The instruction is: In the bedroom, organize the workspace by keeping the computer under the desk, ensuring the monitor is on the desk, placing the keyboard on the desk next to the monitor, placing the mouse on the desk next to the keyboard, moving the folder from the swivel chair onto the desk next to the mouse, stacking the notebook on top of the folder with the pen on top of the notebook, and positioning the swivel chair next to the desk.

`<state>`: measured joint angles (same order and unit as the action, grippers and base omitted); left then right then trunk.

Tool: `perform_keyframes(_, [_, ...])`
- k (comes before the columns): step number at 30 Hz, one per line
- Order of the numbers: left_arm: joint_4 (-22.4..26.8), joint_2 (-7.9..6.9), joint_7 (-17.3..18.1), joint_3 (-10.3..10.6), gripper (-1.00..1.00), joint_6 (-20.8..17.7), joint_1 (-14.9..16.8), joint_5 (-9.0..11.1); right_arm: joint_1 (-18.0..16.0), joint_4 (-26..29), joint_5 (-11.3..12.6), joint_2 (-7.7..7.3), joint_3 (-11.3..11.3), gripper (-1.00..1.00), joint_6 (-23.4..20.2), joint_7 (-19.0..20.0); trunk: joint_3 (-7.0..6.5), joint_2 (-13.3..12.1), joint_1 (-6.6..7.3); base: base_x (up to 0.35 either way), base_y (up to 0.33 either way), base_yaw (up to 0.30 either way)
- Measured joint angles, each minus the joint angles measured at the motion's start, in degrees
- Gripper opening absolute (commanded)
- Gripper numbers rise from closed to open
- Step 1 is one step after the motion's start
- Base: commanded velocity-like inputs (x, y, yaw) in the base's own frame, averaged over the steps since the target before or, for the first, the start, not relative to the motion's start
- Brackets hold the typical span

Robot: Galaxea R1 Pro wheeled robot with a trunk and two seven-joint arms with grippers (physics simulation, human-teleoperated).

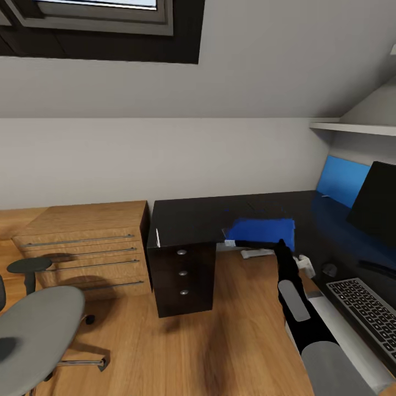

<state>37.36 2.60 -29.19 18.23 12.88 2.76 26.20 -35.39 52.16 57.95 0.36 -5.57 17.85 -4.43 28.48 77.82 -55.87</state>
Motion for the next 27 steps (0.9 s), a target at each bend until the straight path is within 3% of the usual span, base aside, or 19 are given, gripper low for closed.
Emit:
perform_keyframes(1, [0.0, 0.0, 0.01, -0.02, 1.0, 0.0, 0.0, 0.0, 0.0, -0.01, 1.5, 0.29, -0.26, -1.0, 2.69, -2.51, 0.0, 0.0, 0.0, 0.0, 0.0, 0.0])
perform_keyframes(3, [0.0, 0.0, 0.03, 0.0, 1.0, 0.0, 0.0, 0.0, 0.0, -0.01, 5.68, 0.56, -0.38, -1.0, 5.37, -3.66, 0.0, 0.0, 0.0, 0.0, 0.0, 0.0])
perform_keyframes(4, [0.0, 0.0, 0.03, 0.0, 1.0, 0.0, 0.0, 0.0, 0.0, -0.02, 10.25, 0.61, -0.39, -1.0, 6.74, -3.91, 0.0, 0.0, 0.0, 0.0, 0.0, 0.0])
perform_keyframes(6, [0.0, 0.0, 0.03, 0.0, 1.0, 0.0, 0.0, 0.0, 0.0, 0.01, 15.8, 0.64, -0.35, -1.0, 7.74, -4.06, 0.0, 0.0, 0.0, 0.0, 0.0, 0.0])
perform_keyframes(8, [0.0, 0.0, 0.0, -0.02, 1.0, 0.0, 0.0, 0.0, 0.0, 0.07, 17.86, 0.65, -0.24, -1.0, 8.02, -4.06, 0.0, 0.0, 0.0, 0.0, 0.0, 0.0])
perform_keyframes(17, [-0.01, 0.02, 0.01, -0.02, 1.0, 0.0, 0.0, 0.0, 0.0, 0.5, 19.39, 0.75, -0.04, -1.0, 8.13, -4.01, 0.0, 0.0, 0.0, 0.013, 0.0, 0.0])
perform_keyframes(27, [-0.01, 0.08, 0.04, 0.04, 1.0, 0.17, 0.0, -0.08, 0.0, 0.56, 19.36, 0.74, -0.29, -1.0, 8.23, -1.18, 0.0, 0.01, 0.03, 0.274, -0.036, 0.0])
